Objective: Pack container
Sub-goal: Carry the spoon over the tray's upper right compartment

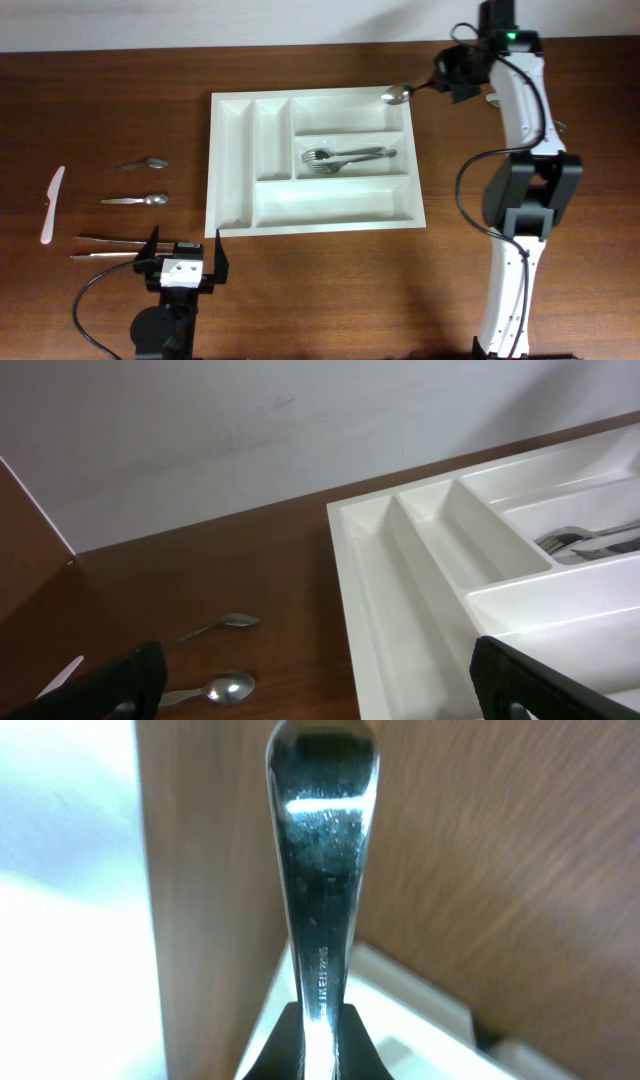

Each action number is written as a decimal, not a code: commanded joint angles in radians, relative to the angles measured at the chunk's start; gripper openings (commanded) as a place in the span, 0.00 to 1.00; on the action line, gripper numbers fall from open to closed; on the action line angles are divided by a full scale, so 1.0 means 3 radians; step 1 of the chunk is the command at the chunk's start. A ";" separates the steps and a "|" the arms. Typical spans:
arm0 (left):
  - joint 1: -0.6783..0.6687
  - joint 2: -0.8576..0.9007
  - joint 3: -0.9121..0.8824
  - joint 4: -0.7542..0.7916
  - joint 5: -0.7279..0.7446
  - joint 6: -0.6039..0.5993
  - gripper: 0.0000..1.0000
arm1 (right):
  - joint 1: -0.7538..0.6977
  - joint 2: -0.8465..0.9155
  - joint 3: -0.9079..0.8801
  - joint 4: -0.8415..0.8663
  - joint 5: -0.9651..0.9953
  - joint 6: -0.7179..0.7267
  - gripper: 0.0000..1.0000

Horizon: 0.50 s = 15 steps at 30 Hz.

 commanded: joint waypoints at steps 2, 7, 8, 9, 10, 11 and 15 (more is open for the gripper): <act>0.0011 -0.0015 -0.0022 0.0010 -0.0011 0.0039 0.99 | 0.0348 0.0023 0.0072 -0.0156 -0.0074 0.0408 0.04; 0.0011 -0.0014 -0.0022 0.0010 -0.0011 0.0039 0.99 | 0.0689 0.0023 0.0072 -0.0154 0.0053 0.0732 0.04; 0.0011 -0.0014 -0.0022 0.0010 -0.0011 0.0041 0.99 | 0.0736 0.0023 0.0072 -0.0154 0.0102 0.0795 0.04; 0.0011 -0.0014 -0.0022 0.0010 -0.0011 0.0041 0.99 | 0.0791 0.0023 0.0072 -0.0150 0.0154 0.0867 0.04; 0.0011 -0.0014 -0.0022 0.0010 -0.0011 0.0041 0.99 | 0.0841 0.0023 0.0072 -0.0142 0.0189 0.0923 0.04; 0.0011 -0.0014 -0.0022 0.0010 -0.0011 0.0039 0.99 | 0.0876 0.0023 0.0072 -0.0145 0.0206 0.0983 0.04; 0.0011 -0.0014 -0.0022 0.0010 -0.0011 0.0041 0.99 | 0.0975 0.0024 0.0071 -0.0144 0.0258 0.1253 0.04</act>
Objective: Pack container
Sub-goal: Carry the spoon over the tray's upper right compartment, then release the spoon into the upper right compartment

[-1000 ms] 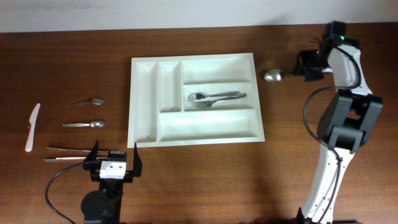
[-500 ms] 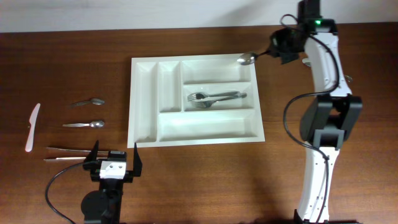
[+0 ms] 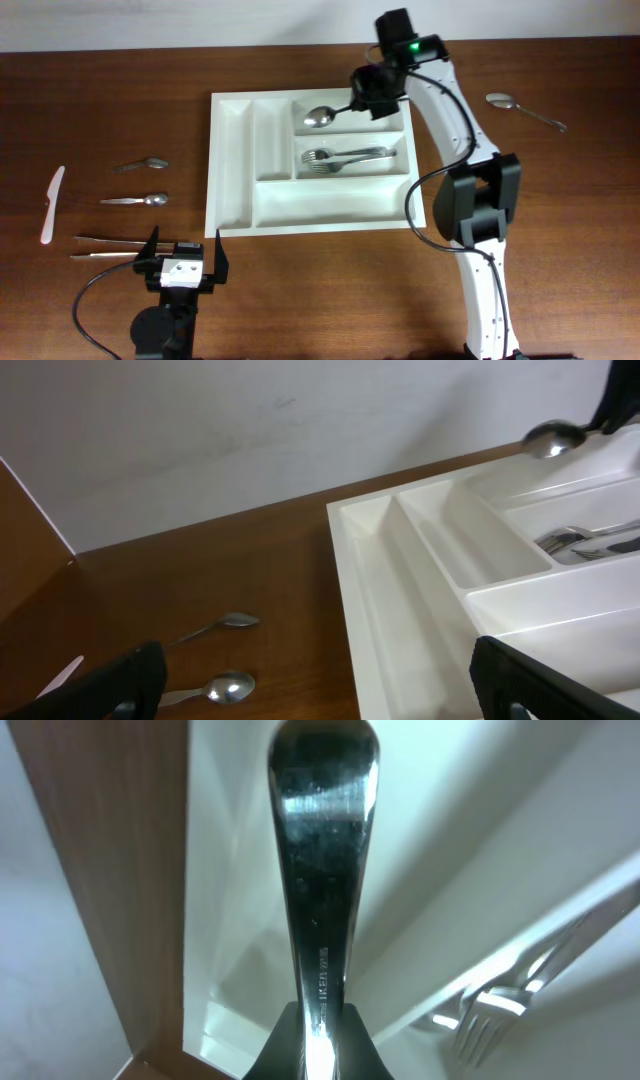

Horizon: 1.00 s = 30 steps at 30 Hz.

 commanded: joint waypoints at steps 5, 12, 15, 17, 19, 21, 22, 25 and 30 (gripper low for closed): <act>0.0011 -0.0014 -0.0022 0.0010 -0.0011 0.0039 0.99 | 0.0062 0.0024 0.0071 0.0014 0.0286 0.0651 0.04; 0.0011 -0.0014 -0.0022 0.0010 -0.0011 0.0038 0.99 | 0.0062 0.0024 0.0071 0.0025 0.0525 0.0746 0.04; 0.0011 -0.0014 -0.0022 0.0010 -0.0011 0.0039 0.99 | 0.0062 0.0025 0.0071 0.0025 0.0547 0.0746 0.05; 0.0011 -0.0014 -0.0022 0.0010 -0.0011 0.0038 0.99 | 0.0062 0.0028 0.0071 0.0024 0.0596 0.0762 0.06; 0.0011 -0.0014 -0.0022 0.0010 -0.0011 0.0039 0.99 | 0.0061 0.0029 0.0071 0.0024 0.0619 0.0824 0.08; 0.0011 -0.0014 -0.0022 0.0010 -0.0011 0.0039 0.99 | 0.0061 0.0029 0.0071 0.0037 0.0618 0.0830 0.09; 0.0011 -0.0014 -0.0022 0.0010 -0.0013 0.0038 0.99 | 0.0062 0.0029 0.0071 0.0037 0.0617 0.0830 0.10; 0.0011 -0.0014 -0.0022 0.0010 -0.0011 0.0039 0.99 | 0.0062 0.0029 0.0071 0.0033 0.0617 0.0825 0.13; 0.0011 -0.0014 -0.0022 0.0010 -0.0011 0.0038 0.99 | 0.0062 0.0029 0.0071 0.0033 0.0617 0.0781 0.26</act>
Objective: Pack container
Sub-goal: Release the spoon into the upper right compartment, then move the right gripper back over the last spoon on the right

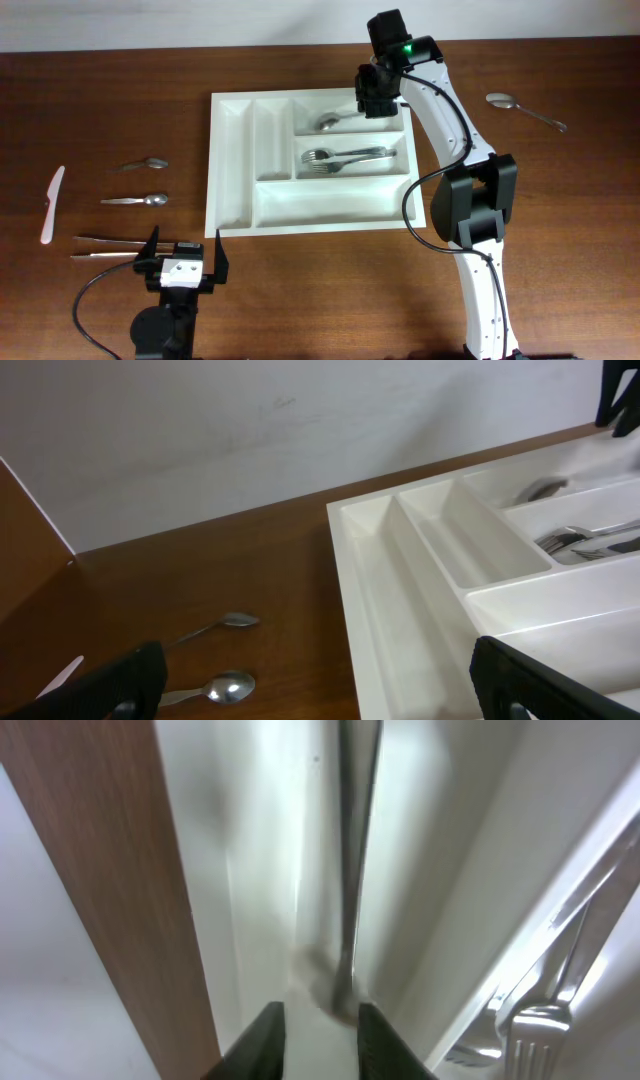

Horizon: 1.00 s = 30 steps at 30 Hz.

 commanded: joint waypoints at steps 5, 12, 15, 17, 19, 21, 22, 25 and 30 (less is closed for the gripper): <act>0.0011 -0.0014 -0.0023 0.0010 -0.0011 0.0041 0.99 | -0.0006 0.0029 0.0071 0.0010 0.0075 -0.0153 0.32; 0.0011 -0.0014 -0.0023 0.0010 -0.0011 0.0041 0.99 | -0.0295 -0.0015 0.0075 0.0132 0.0071 -0.0736 0.60; 0.0011 -0.0014 -0.0023 0.0010 -0.0011 0.0041 0.99 | -0.0540 -0.0086 0.0075 0.0132 0.0034 -0.0949 0.70; 0.0011 -0.0014 -0.0023 0.0010 -0.0011 0.0041 0.99 | -0.0708 -0.0136 0.0075 0.0136 0.0024 -0.1069 0.74; 0.0011 -0.0014 -0.0023 0.0010 -0.0011 0.0041 0.99 | -0.0900 -0.0179 0.0075 0.0177 0.0024 -0.1230 0.79; 0.0011 -0.0014 -0.0023 0.0010 -0.0011 0.0041 0.99 | -0.1110 -0.0191 0.0075 0.0367 -0.0008 -0.1570 0.98; 0.0011 -0.0014 -0.0023 0.0010 -0.0011 0.0041 0.99 | -0.1204 -0.0189 0.0074 0.0472 -0.0038 -0.1769 0.99; 0.0011 -0.0014 -0.0023 0.0010 -0.0011 0.0039 0.99 | -0.1442 -0.0189 0.0074 0.0484 -0.0122 -0.2228 0.99; 0.0011 -0.0014 -0.0023 0.0010 -0.0011 0.0039 0.99 | -0.1781 -0.0188 0.0070 -0.0148 -0.0211 -0.2811 0.99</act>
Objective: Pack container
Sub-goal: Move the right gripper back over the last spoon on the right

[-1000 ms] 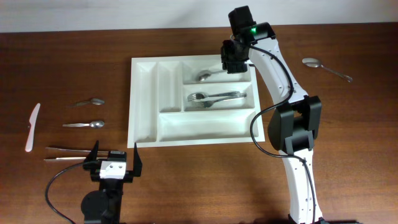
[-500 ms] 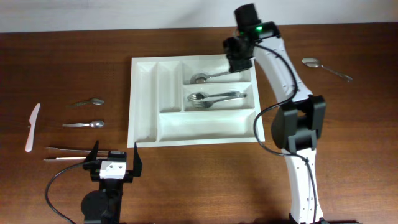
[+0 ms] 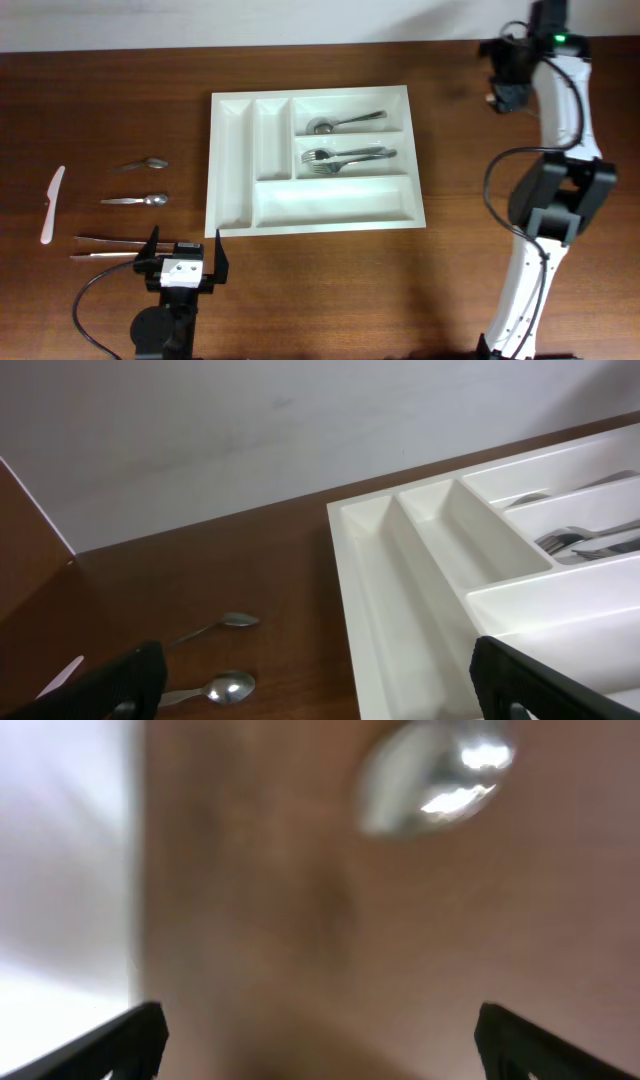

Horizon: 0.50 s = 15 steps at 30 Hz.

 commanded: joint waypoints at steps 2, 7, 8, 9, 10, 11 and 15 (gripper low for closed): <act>0.0011 -0.0014 -0.0022 0.0010 -0.0011 0.0039 0.99 | -0.0186 -0.0175 0.0055 -0.0313 -0.0090 -0.0781 0.99; 0.0011 -0.0014 -0.0022 0.0010 -0.0011 0.0039 0.99 | -0.0262 -0.0175 0.0055 -0.0365 -0.0076 -0.0861 0.99; 0.0011 -0.0014 -0.0022 0.0010 -0.0011 0.0041 0.99 | -0.0261 -0.0175 0.0055 -0.0364 -0.0071 -0.0862 0.99; 0.0011 -0.0014 -0.0022 0.0010 -0.0011 0.0041 0.99 | -0.0261 -0.0175 0.0055 -0.0367 -0.0070 -0.0862 0.99; 0.0011 -0.0014 -0.0022 0.0010 -0.0011 0.0039 0.99 | -0.0258 -0.0175 0.0055 -0.0397 -0.0071 -0.0861 0.99; 0.0011 -0.0014 -0.0022 0.0010 -0.0011 0.0041 0.99 | -0.0251 -0.0175 0.0055 -0.0417 -0.0071 -0.0861 0.99; 0.0011 -0.0014 -0.0022 0.0010 -0.0011 0.0039 0.99 | -0.0192 -0.0174 0.0050 -0.0423 -0.0062 -0.0861 0.99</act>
